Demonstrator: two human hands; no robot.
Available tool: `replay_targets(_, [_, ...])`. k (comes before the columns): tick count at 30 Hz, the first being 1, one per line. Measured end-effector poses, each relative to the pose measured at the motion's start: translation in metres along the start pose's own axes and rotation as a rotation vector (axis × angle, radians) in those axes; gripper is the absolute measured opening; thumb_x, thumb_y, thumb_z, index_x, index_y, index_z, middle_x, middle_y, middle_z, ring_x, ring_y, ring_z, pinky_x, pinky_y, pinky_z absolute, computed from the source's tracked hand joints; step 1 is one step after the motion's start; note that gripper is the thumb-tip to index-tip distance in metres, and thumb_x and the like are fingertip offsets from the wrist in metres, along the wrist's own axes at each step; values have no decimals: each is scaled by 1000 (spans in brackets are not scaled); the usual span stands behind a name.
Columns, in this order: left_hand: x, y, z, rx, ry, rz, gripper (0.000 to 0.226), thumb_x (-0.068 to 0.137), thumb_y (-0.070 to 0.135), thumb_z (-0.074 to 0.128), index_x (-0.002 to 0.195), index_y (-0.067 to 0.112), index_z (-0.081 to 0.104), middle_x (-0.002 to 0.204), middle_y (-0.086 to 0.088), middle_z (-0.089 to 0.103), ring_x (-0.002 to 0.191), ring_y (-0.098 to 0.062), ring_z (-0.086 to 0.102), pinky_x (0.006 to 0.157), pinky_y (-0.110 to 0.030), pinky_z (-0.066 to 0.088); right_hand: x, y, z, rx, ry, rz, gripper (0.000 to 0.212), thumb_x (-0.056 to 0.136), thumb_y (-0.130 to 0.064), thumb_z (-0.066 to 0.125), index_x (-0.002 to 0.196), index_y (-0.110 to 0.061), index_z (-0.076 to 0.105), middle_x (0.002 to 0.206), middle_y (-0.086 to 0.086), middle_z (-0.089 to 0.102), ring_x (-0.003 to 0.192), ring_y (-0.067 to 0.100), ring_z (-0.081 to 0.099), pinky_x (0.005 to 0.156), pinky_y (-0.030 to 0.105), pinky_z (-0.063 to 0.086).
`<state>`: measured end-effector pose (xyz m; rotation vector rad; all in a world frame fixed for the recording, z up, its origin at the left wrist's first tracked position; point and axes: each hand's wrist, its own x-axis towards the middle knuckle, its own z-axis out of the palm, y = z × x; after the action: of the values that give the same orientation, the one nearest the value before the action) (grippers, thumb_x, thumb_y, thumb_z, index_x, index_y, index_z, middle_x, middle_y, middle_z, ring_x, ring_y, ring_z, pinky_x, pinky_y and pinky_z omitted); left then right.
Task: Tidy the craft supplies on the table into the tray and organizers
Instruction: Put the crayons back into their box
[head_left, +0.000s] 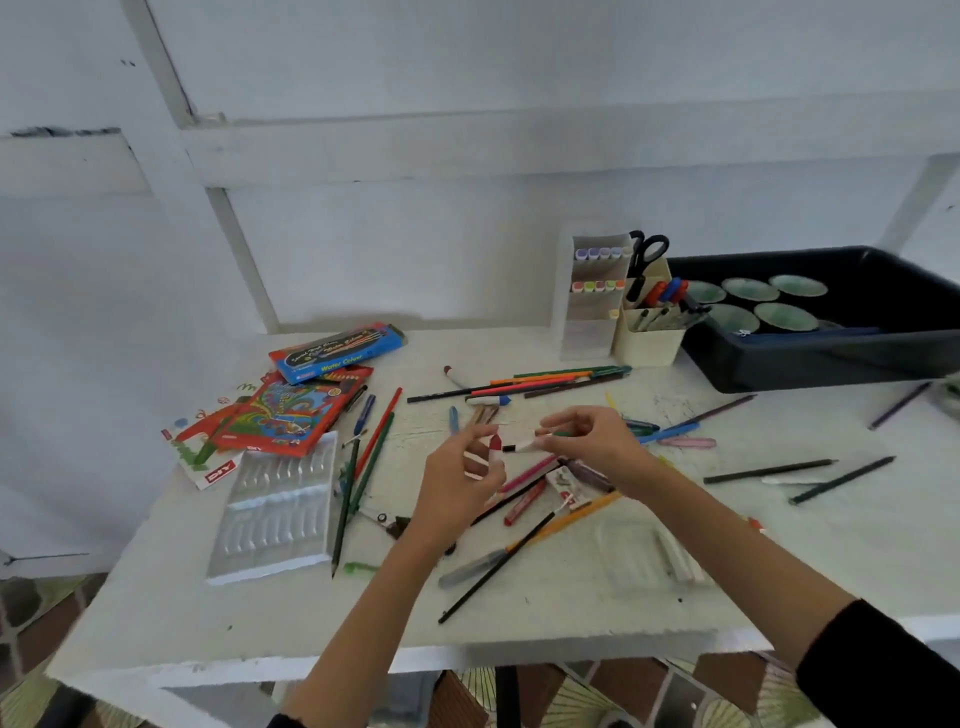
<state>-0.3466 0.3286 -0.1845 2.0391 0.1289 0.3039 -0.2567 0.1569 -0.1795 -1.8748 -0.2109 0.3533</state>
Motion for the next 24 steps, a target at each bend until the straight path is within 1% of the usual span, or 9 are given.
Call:
replay_targets(3, [-7,20,28,-112,-84,-27,23,87,14,63,109,19,61,87,2,61,63,-4,62,58,-16,51,-22,7,-30,161,13,14,17,76,-3,73,92,-9,72,91,2,74,89,12,69,72,16,53])
replay_targets(5, [-11,31,49,-154,-128,-49,21,86,15,65,106,19,61,88,0,61,68,-11,65,61,-19,54,-35,13,-48,192,27,49,22,80,-5,69,101,-10,71,97,7,72,91,14,66,68,14,51])
replay_targets(8, [-18,40,77,-123,-170,-70,19,84,15,68,102,19,63,79,1,60,64,-6,61,56,-13,49,-51,28,-70,96,28,37,30,84,-12,68,113,-19,67,100,11,69,90,16,63,71,17,51])
replay_targets(11, [-27,44,95,-113,-187,-95,19,82,16,69,100,15,65,76,0,62,63,-3,60,57,-11,49,-65,36,-84,54,72,62,39,76,-8,75,110,-15,59,90,9,69,83,14,67,70,19,53])
replay_targets(14, [-34,43,106,-129,-249,-180,25,81,18,71,104,15,64,79,-6,65,71,-15,66,74,-31,57,-73,43,-91,6,102,47,34,72,-9,78,99,-7,59,95,1,67,77,14,67,64,20,53])
replay_targets(15, [-37,42,109,-123,-269,-196,26,80,19,72,105,16,64,79,-6,65,72,-16,67,76,-35,57,-75,45,-93,-35,101,35,31,72,-12,79,97,-7,61,91,2,69,74,14,67,64,21,54])
replay_targets(18, [-43,40,115,-91,-294,-194,26,79,20,74,103,19,63,78,-2,62,74,-17,64,72,-29,55,-81,50,-95,-97,90,3,28,72,-17,80,95,-11,65,73,6,72,66,13,67,64,23,55])
replay_targets(22, [-42,39,122,-3,-279,-143,31,78,22,76,106,16,63,72,5,57,61,-3,52,57,-9,44,-89,57,-85,-202,78,-87,28,68,-18,83,89,-13,65,68,5,71,60,6,64,57,14,47])
replay_targets(24, [-41,38,125,46,-278,-126,36,78,22,76,110,13,63,71,7,54,59,-1,48,53,-6,40,-90,61,-81,-265,73,-135,29,67,-20,84,88,-14,65,68,5,69,59,7,62,57,16,49])
